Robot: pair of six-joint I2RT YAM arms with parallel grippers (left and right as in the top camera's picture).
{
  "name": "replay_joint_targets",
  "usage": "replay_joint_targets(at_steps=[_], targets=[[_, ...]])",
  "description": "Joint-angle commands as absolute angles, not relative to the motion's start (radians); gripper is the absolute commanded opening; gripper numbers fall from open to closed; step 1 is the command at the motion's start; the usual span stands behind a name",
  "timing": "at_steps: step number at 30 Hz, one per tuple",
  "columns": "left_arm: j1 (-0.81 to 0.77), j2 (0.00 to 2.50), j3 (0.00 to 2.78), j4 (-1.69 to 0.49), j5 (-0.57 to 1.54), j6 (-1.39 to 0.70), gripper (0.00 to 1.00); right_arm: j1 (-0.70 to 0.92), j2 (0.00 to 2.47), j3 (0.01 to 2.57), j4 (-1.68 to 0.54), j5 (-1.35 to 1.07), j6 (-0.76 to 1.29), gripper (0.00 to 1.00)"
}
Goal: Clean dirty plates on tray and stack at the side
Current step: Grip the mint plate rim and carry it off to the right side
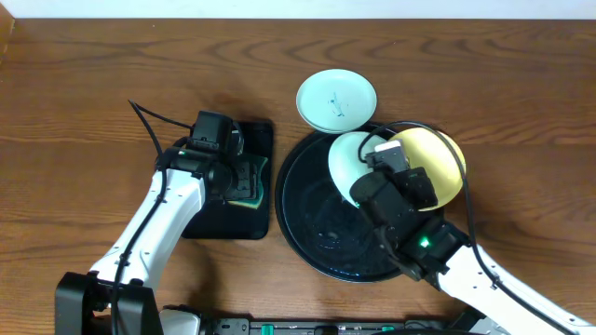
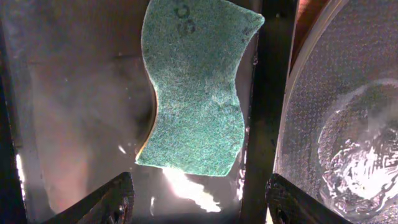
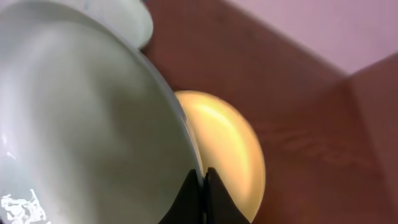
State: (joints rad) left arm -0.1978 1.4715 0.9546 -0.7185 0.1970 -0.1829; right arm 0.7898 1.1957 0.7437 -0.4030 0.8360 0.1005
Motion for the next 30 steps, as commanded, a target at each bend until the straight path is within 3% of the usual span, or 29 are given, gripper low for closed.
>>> replay_joint_targets(at_steps=[1,12,16,22,30], targets=[[-0.193,1.47,0.95,-0.721,0.198,-0.18,0.69,0.847,1.18,0.772,-0.331,0.947,-0.106,0.01],[-0.193,1.47,0.95,-0.722,0.198,-0.18,0.69,0.896,1.18,0.772,-0.071,1.064,-0.468,0.01],[-0.193,1.47,0.95,-0.722,0.198,-0.18,0.69,0.884,1.18,0.772,0.012,1.106,-0.492,0.01],[-0.193,1.47,0.95,-0.722,0.198,-0.18,0.69,0.825,1.18,0.772,-0.103,1.059,-0.141,0.01],[-0.193,1.47,0.95,-0.722,0.198,-0.18,0.69,0.632,1.197,0.77,-0.434,0.616,0.427,0.01]])
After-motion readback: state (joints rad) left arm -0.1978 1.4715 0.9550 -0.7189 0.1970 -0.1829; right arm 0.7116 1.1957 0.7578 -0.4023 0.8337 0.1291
